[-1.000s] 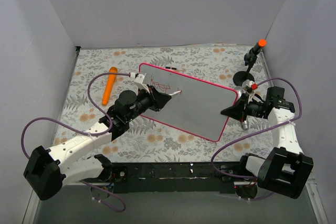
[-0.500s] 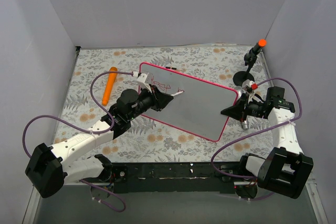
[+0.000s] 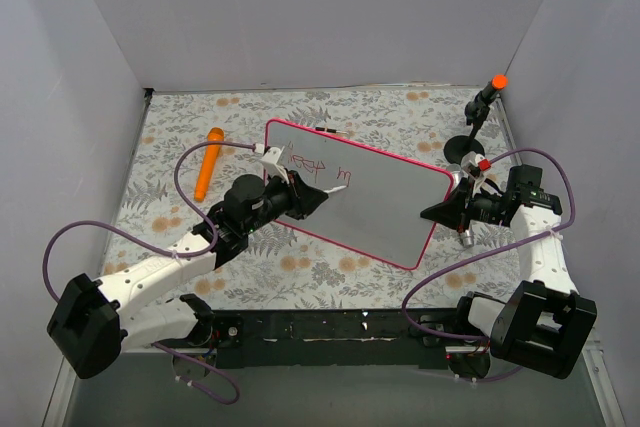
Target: Write a sentence on the whiteboard
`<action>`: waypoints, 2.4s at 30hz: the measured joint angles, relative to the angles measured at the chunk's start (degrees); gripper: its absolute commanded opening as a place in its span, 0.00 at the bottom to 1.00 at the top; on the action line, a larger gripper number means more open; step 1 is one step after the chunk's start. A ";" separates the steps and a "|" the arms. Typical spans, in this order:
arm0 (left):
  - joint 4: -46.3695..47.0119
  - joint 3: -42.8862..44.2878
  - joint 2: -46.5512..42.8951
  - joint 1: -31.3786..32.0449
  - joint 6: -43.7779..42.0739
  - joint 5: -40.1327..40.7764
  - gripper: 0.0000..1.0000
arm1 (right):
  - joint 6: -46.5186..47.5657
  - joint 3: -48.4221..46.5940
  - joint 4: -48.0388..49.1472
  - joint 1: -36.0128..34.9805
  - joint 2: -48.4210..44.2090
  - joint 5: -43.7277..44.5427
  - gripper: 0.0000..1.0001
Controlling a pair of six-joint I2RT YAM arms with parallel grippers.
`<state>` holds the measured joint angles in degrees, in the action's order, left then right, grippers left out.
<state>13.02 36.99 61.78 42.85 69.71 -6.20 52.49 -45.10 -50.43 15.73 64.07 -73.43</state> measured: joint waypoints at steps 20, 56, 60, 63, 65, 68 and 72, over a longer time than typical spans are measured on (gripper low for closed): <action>-4.26 1.31 -13.40 -0.24 -0.46 -2.29 0.00 | 0.52 0.00 0.02 0.00 0.00 -0.04 0.01; -0.26 -0.42 -1.60 0.22 -2.40 -5.53 0.00 | 0.85 0.02 0.07 -0.11 0.02 -0.02 0.01; 0.81 0.72 -1.11 0.31 -2.82 -5.18 0.00 | 0.85 0.02 0.07 -0.11 0.02 -0.02 0.01; 1.25 1.51 -1.03 0.39 -2.91 -5.01 0.00 | 0.87 0.02 0.07 -0.11 0.02 -0.02 0.01; 1.25 2.03 -0.76 0.39 -3.06 -4.76 0.00 | 0.85 0.02 0.07 -0.11 0.02 -0.02 0.01; 1.14 2.67 -0.07 0.39 -3.30 -4.26 0.00 | 0.85 0.02 0.07 -0.11 0.02 -0.02 0.01; 0.83 3.04 0.52 0.39 -3.32 -3.50 0.00 | 0.85 0.02 0.07 -0.11 0.04 -0.02 0.01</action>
<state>13.85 40.03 62.30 43.24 66.39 -9.69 53.34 -45.08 -50.37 15.62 64.12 -73.45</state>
